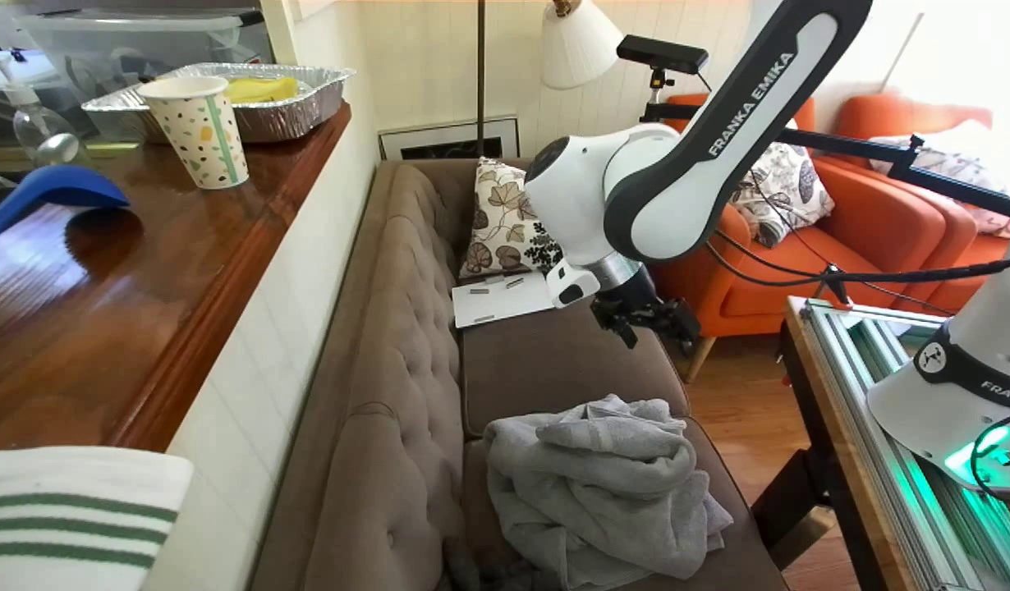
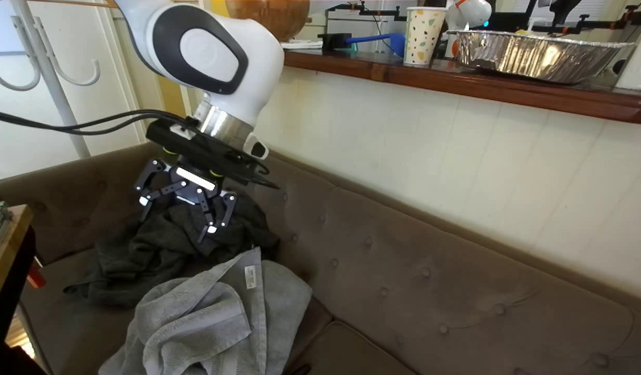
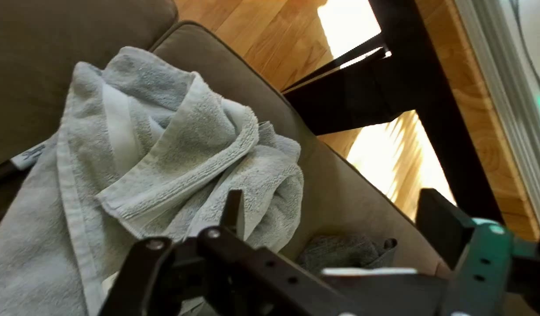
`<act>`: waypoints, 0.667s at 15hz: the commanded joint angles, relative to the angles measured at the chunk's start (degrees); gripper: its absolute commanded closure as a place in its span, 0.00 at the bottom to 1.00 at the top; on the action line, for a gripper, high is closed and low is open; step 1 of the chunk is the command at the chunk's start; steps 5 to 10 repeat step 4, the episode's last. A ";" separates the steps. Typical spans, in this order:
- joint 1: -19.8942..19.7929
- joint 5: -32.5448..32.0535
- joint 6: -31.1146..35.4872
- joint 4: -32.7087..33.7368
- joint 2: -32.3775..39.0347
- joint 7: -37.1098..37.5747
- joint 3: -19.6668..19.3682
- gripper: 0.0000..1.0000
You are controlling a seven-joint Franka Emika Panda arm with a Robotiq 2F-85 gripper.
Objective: Fold the blanket in half
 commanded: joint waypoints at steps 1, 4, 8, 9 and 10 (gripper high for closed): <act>2.01 0.32 1.82 -0.93 -1.31 -1.06 -2.18 0.00; 2.24 0.03 3.67 -2.25 -2.71 -1.57 -2.82 0.00; 2.24 0.03 3.67 -2.25 -2.71 -1.57 -2.82 0.00; 2.24 0.03 3.67 -2.25 -2.71 -1.57 -2.82 0.00; 2.24 0.03 3.67 -2.25 -2.71 -1.57 -2.82 0.00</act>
